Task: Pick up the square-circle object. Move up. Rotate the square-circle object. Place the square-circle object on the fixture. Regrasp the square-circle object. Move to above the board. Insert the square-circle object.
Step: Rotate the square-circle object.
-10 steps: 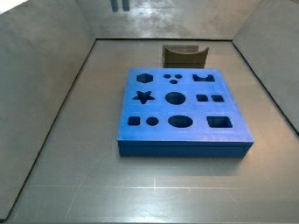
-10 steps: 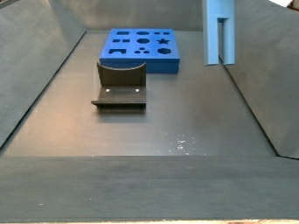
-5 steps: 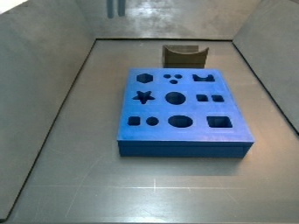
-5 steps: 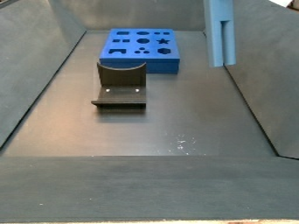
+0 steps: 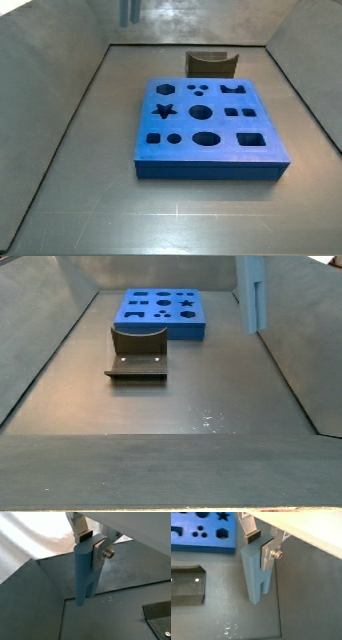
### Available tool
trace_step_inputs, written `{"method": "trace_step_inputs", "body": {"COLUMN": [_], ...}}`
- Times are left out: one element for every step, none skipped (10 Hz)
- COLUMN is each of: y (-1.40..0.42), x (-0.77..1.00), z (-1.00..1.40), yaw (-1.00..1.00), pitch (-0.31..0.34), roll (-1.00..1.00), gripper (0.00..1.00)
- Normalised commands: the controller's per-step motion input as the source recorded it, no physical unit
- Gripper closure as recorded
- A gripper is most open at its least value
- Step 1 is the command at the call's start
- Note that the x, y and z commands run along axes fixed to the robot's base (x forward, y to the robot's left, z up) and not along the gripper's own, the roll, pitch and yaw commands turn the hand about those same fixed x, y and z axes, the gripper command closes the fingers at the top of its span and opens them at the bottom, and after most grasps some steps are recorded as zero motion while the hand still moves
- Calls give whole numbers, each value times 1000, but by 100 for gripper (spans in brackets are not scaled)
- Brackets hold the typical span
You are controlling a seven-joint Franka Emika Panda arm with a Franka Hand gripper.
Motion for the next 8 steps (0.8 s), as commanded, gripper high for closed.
{"method": "trace_step_inputs", "body": {"y": [-4, -3, -1, 1, 5, 2, 4, 6], "x": [72, 72, 71, 69, 64, 60, 50, 46], "z": [3, 0, -4, -7, -12, -15, -15, -13], "yaw": [1000, 1000, 1000, 1000, 1000, 1000, 1000, 1000], "pitch": [-170, -193, -219, -232, -264, -290, -340, -361], "roll": [-468, -468, -469, -469, -472, -474, -479, -482], "gripper": [100, 100, 100, 100, 100, 100, 100, 100]}}
